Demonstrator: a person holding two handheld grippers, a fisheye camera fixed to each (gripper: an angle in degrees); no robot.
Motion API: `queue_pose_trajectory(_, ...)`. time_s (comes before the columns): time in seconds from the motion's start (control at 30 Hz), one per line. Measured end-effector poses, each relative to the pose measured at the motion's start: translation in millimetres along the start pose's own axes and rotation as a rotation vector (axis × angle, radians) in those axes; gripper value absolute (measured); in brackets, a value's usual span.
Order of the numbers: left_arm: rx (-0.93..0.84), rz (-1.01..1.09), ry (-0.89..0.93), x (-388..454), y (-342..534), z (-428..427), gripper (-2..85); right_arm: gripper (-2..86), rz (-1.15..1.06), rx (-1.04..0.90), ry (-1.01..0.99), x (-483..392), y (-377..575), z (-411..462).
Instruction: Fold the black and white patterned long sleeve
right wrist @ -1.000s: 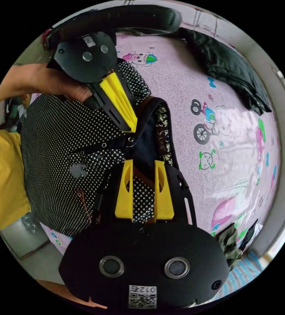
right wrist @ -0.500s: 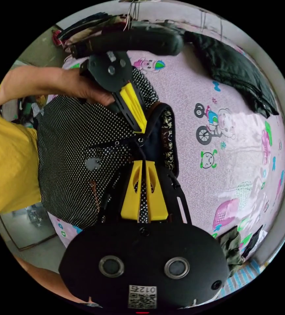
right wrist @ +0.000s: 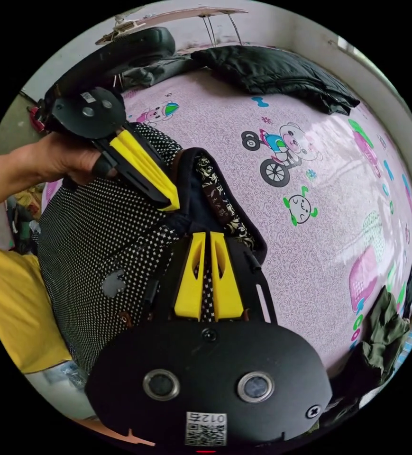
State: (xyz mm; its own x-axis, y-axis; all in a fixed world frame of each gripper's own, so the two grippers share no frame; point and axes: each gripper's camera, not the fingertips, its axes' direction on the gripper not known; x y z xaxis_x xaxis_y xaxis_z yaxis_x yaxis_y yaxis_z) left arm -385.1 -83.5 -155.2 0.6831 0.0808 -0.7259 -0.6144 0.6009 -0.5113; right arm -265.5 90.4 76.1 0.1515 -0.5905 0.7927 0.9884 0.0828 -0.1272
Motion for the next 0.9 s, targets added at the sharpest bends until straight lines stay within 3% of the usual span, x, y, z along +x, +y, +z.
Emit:
queue_pose_trajectory(0.2,0.064,-0.101,0.121,-20,12,-2,0.4,4.9,0.136,-0.068,-0.126,22,-12,-27)
queue_pose_trajectory(0.37,0.203,-0.129,0.175,-23,44,-32,0.5,7.8,0.279,0.133,-0.143,18,27,-98)
queue_pose_trajectory(0.5,0.233,-0.025,0.133,14,87,-26,0.5,3.0,0.337,0.180,-0.121,-30,77,-123)
queue_pose_trajectory(0.67,0.169,0.118,-0.040,82,133,32,0.5,0.6,0.372,0.013,-0.004,-151,158,-90)
queue_pose_trajectory(0.83,0.187,0.140,-0.071,110,127,64,0.5,0.2,0.393,-0.168,0.097,-204,186,-48)
queue_pose_trajectory(0.9,0.163,0.115,-0.164,111,112,78,0.5,0.2,0.398,-0.158,0.122,-209,187,-47)
